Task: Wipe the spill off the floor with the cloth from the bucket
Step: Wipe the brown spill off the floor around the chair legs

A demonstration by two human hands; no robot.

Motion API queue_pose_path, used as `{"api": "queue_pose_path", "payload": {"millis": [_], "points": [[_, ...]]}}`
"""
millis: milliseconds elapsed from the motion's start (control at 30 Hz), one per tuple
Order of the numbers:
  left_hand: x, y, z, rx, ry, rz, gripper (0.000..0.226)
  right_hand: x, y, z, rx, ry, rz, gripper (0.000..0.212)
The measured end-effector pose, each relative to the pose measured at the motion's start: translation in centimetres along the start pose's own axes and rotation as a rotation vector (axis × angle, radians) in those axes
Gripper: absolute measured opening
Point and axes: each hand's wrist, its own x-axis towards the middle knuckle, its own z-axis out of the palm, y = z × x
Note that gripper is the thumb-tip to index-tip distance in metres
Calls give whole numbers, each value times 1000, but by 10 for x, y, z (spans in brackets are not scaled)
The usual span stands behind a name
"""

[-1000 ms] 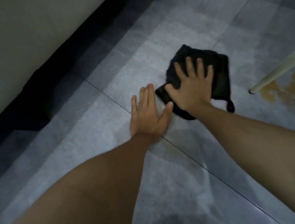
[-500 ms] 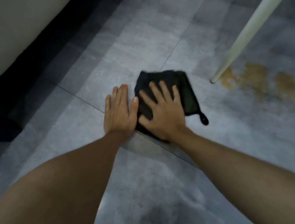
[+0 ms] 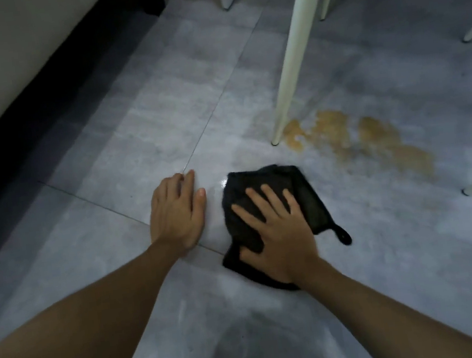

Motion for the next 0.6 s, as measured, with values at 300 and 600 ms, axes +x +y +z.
{"api": "queue_pose_path", "payload": {"millis": [300, 600], "points": [[36, 128, 38, -123, -112, 196, 56, 17, 65, -19, -69, -28, 425, 73], [61, 173, 60, -189, 156, 20, 38, -11, 151, -42, -114, 5, 624, 80]]}}
